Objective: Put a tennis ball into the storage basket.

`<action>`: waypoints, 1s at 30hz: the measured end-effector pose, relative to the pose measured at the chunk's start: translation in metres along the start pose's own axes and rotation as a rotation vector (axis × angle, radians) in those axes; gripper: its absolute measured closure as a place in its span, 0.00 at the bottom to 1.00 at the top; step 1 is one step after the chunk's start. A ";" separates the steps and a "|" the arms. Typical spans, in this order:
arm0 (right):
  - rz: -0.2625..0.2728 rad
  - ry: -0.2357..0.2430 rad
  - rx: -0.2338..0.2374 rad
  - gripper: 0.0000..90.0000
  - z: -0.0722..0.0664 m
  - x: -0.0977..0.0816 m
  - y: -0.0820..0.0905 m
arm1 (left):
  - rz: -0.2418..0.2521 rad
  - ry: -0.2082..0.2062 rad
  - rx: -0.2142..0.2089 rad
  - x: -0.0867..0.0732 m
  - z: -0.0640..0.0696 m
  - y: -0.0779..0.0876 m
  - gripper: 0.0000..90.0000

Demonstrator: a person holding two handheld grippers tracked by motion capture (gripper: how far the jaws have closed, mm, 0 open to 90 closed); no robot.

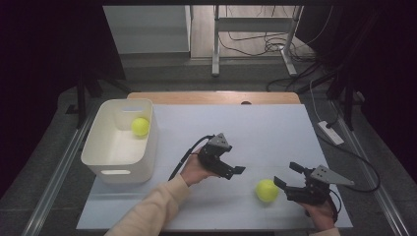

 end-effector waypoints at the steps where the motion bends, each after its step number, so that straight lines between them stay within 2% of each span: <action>1: 0.001 -0.002 0.001 0.13 0.000 0.000 0.000 | 0.001 0.002 -0.002 0.000 0.001 -0.001 0.09; 9: 0.009 -0.010 0.006 0.13 0.000 0.004 0.000 | -0.018 -0.004 -0.048 -0.002 0.012 -0.016 0.09; 30: 0.015 -0.010 0.015 0.13 0.001 0.007 0.000 | -0.027 -0.003 -0.098 -0.004 0.026 -0.028 0.09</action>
Point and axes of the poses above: each handheld gripper's, and its own axes: y roughly backward along the jaws, x roughly out of its top, z roughly to its right, the point moved 7 cm from there along -y, roughly forward along the jaws, and after that the axes turned 6 degrees about z, right-handed, at the moved point
